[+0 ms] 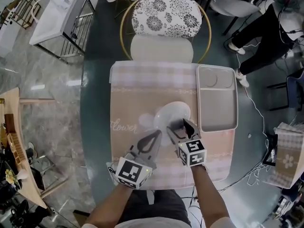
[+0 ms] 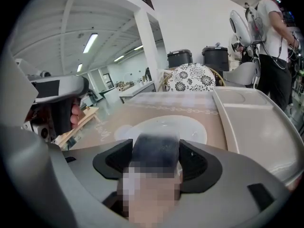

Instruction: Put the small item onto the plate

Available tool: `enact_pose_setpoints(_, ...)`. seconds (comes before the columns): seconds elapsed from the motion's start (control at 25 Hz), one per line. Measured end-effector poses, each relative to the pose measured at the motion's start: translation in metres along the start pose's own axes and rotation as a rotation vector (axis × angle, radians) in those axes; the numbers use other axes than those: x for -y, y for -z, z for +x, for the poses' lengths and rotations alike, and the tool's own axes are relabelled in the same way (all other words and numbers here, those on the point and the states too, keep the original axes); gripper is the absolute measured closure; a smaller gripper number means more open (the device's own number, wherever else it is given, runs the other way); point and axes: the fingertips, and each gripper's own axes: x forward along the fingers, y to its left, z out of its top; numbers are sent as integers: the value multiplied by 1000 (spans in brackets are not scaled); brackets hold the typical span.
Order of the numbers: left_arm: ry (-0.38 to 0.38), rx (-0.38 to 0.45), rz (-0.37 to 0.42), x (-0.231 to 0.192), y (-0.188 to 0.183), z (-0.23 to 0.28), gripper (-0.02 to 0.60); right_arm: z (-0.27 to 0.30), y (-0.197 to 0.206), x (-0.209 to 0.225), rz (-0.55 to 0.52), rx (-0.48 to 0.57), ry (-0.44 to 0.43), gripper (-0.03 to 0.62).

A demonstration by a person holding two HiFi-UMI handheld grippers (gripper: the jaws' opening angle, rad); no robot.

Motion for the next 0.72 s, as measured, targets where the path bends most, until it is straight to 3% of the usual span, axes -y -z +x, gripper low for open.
enact_pose_setpoints(0.32,-4,-7,-10,-3,3,0,577,12,1,2,-65,-104,31,273)
enact_pose_setpoints(0.72,-5,-21,-11,4,-7,-6,577,2,-25,-3,-115,-88,35,273)
